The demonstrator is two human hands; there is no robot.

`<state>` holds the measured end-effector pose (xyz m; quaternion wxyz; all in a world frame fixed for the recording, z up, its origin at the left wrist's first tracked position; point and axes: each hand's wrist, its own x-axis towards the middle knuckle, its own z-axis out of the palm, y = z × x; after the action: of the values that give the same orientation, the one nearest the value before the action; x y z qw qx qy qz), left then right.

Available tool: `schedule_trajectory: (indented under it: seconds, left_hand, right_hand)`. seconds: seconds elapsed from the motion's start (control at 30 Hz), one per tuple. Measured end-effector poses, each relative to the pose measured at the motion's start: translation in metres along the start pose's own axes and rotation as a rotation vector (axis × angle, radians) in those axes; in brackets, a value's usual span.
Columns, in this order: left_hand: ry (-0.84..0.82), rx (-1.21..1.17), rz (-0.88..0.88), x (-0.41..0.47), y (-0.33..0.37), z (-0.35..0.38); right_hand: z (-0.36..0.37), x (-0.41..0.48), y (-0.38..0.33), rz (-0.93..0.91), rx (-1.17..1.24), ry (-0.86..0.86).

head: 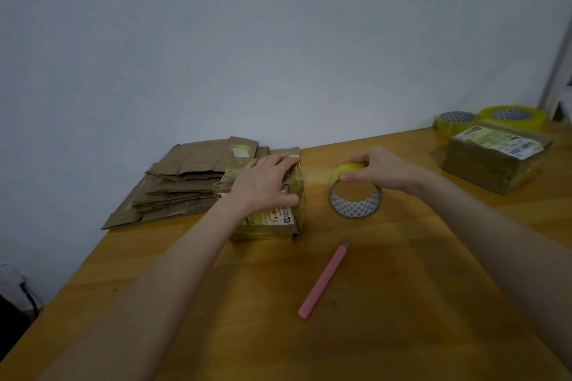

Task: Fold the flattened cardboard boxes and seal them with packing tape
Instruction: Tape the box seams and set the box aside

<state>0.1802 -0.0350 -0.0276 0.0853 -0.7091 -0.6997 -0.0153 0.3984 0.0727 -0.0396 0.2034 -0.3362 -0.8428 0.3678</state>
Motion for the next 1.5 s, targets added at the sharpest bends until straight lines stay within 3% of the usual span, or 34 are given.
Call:
schedule_trajectory:
  seconds: [0.37, 0.63, 0.97, 1.3, 1.5]
  left_hand:
    - [0.042, 0.095, -0.001, -0.005, 0.005, 0.000]
    - [0.053, 0.097, -0.013, -0.008, 0.010, -0.001]
    - [0.085, 0.075, -0.020, -0.010, 0.006, 0.006]
    - [0.106, 0.081, -0.029, -0.011, 0.002, 0.009]
    - [0.107, 0.105, -0.042, -0.024, 0.006, 0.004]
  right_hand:
    - [0.017, -0.004, -0.016, -0.010, -0.132, 0.069]
    - [0.035, -0.008, -0.039, 0.184, -0.512, 0.160]
    - [0.052, -0.005, -0.049, 0.219, -0.637, 0.223]
    - [0.046, -0.014, -0.049, 0.162, -0.469, 0.261]
    - [0.055, -0.017, -0.054, 0.119, -0.524, 0.284]
